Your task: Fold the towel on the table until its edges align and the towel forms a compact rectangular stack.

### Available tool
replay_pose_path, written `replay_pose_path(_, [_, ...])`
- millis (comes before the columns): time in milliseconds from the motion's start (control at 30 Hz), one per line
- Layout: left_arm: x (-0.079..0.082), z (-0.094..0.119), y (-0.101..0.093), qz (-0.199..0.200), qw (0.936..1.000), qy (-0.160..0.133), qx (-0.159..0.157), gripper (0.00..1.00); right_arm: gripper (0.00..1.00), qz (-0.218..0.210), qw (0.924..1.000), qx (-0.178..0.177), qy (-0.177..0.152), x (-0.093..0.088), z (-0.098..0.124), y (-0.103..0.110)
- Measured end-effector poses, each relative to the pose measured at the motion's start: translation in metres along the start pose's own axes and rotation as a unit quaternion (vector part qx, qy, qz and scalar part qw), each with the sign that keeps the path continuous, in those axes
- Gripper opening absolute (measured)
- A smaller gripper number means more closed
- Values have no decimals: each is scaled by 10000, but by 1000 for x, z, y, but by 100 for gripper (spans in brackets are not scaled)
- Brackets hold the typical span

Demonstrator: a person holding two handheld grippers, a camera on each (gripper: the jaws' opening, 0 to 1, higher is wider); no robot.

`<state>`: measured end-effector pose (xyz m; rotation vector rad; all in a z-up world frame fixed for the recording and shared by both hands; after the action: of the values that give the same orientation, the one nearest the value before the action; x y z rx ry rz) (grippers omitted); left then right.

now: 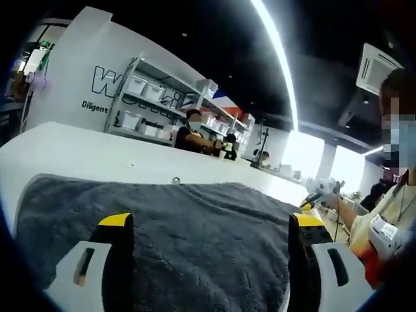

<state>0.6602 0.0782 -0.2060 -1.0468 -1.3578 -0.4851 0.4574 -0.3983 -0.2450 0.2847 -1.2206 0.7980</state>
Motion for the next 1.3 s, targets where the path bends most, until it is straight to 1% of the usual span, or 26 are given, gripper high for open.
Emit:
replay_pose_path(67, [1, 0, 0, 0, 10000, -17, -8, 97, 0, -69, 9998, 0, -197, 8, 1, -3])
replay_pose_path(167, [4, 1, -1, 11, 10000, -61, -37, 97, 0, -76, 9995, -1, -293, 16, 1, -7])
replay_pose_path(267, [5, 1, -1, 21, 10000, -73, -52, 96, 0, 3, 9990, -63, -438, 28, -2, -13])
replay_pose_path(433, [7, 1, -1, 25, 9999, -81, -65, 96, 0, 155, 9984, -115, -526, 45, -6, -24])
replay_pose_path(567, [10, 2, -1, 26, 9999, -100, -83, 96, 0, 307, 9976, -224, -580, 61, -14, -35])
replay_pose_path(633, [11, 2, -2, 13, 9999, -124, -105, 96, 0, 377, 9972, -303, -563, 67, -19, -42])
replay_pose_path(700, [14, 3, -3, 0, 9998, -157, -134, 96, 0, 469, 9965, -464, -513, 74, -28, -54])
replay_pose_path(767, [15, 3, -4, -3, 9997, -179, -147, 96, 0, 522, 9960, -552, -464, 77, -34, -61])
replay_pose_path(800, [17, 3, -5, -7, 9996, -214, -165, 96, 0, 636, 9950, -675, -381, 80, -43, -69])
replay_pose_path(833, [17, 3, -6, 1, 9996, -229, -174, 96, 0, 693, 9944, -730, -320, 81, -48, -73])
replay_pose_path(933, [16, 3, -9, 20, 9995, -224, -212, 96, 0, 863, 9925, -841, -192, 85, -61, -82])
replay_pose_path(1067, [15, 2, -9, 6, 9996, -200, -208, 96, 0, 1120, 9886, -1009, -58, 91, -76, -93])
replay_pose_path(1133, [15, 3, -9, 8, 9995, -202, -222, 96, 0, 1312, 9840, -1203, 32, 94, -82, -102])
replay_pose_path(1300, [18, 3, -9, -25, 9995, -228, -237, 96, 0, 1474, 9765, -1574, 1, 102, -87, -117])
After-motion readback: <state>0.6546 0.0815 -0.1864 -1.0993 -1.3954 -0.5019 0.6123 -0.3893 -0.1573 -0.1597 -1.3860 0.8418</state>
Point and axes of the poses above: the point that each gripper's makers call its tool centre point, and the gripper's own axes: z roughly backward along the fingers, y roughly to its left, x roughly out of its top, the point moved 2 cm from there along z, roughly backward along the fingers, and after that the axes turned 12 degrees about -y, right-handed, at the moved point
